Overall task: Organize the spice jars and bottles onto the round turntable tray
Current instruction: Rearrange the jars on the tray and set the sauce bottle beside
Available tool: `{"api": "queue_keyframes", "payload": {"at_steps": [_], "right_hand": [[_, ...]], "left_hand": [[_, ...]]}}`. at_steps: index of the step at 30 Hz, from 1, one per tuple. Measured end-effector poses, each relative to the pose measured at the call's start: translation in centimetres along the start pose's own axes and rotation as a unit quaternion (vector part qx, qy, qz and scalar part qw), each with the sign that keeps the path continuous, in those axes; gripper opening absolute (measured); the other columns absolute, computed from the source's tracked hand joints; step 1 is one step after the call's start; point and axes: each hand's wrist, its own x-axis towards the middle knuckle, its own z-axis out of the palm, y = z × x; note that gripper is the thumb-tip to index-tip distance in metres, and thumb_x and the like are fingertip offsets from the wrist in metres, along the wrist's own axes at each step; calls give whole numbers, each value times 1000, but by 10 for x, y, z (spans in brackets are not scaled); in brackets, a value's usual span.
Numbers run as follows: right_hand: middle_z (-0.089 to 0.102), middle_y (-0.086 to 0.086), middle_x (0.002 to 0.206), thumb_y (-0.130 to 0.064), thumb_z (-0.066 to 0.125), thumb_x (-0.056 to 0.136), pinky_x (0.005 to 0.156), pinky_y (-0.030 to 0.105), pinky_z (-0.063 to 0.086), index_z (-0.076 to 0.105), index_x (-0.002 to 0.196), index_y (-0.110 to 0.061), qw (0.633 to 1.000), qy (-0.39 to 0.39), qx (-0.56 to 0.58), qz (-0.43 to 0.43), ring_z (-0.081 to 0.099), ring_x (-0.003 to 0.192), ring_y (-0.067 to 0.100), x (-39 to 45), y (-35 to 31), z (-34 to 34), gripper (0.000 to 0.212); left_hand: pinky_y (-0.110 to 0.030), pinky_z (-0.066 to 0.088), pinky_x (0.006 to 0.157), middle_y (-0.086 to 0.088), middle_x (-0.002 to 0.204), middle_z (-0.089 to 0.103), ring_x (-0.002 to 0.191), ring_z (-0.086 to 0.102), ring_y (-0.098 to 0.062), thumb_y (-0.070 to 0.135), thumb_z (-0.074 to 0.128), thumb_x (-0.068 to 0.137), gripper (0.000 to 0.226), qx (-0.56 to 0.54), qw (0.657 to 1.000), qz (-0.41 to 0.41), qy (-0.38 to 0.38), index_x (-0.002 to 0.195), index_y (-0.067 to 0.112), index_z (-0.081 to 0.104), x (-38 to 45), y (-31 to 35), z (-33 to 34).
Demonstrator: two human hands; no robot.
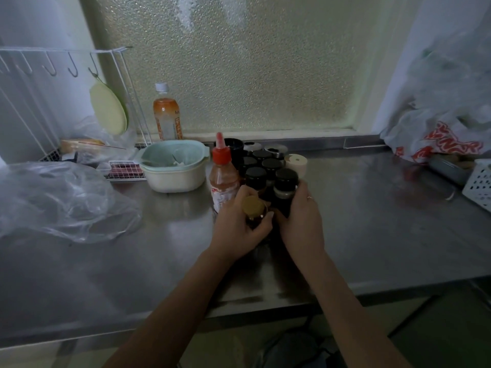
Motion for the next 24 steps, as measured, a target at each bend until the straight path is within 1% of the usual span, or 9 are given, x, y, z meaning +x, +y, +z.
{"api": "queue_keyframes", "payload": {"at_steps": [3,6,10,13,14,16,19,21,24], "right_hand": [[61,15,108,-8,69,77,77,43,52,42,113,-9,999,39,4,32,59,98,32,-1,3,-3,45],[63,15,93,-13,71,77,64,38,48,41,101,-11,999,12,4,50,61,85,33,7,6,-7,38],[59,10,84,-16,73,77,60,32,39,38,99,-11,998,-24,35,51,58,77,28,12,3,-16,41],[53,-1,84,-15,69,81,60,24,38,41,102,-15,997,22,68,24,53,76,15,-7,-5,-24,35],[53,-2,84,-14,66,83,60,20,40,43,103,-17,996,27,87,1,54,76,12,-15,-7,-25,31],[57,-4,89,-14,62,86,64,11,44,45,106,-22,988,-33,150,-32,57,79,4,-28,-13,-24,27],[60,-6,99,-15,63,85,69,2,42,48,110,-25,970,-124,207,-10,57,87,-4,-33,-15,-19,31],[61,-8,97,-20,67,83,66,0,41,51,107,-23,968,-109,224,26,57,84,-9,-30,-17,-17,29],[61,-3,93,-23,70,80,63,8,44,53,100,-18,980,-49,189,36,57,80,0,-21,-20,-13,27]], "left_hand": [[-16,44,61,27,80,50,74,53,1,42,54,77,36,32,999,-20,-10,90,8,56,1,-2,5],[-12,38,54,14,78,52,69,49,-1,45,55,77,34,81,996,-23,7,89,14,50,-1,0,8],[-22,40,60,-3,90,59,76,52,-12,40,69,77,37,124,990,-45,39,93,10,54,0,-1,8],[-25,44,61,-8,99,58,78,53,-12,32,76,74,44,118,990,-65,52,102,7,53,-1,0,8],[-27,46,62,-8,101,60,80,55,-13,32,76,74,47,111,990,-71,46,105,8,51,-1,0,8],[-31,52,68,-7,106,62,87,60,-15,32,77,73,53,86,992,-93,28,111,10,46,-1,0,7],[-9,44,65,1,98,61,77,56,0,30,80,70,60,61,993,-100,12,113,11,43,0,-2,5],[-5,40,61,9,93,55,68,51,6,25,80,71,60,48,994,-99,-4,114,11,42,-1,-1,4],[-17,44,58,12,94,53,66,52,4,14,76,74,49,59,994,-87,-38,109,17,42,-3,-3,2]]}}
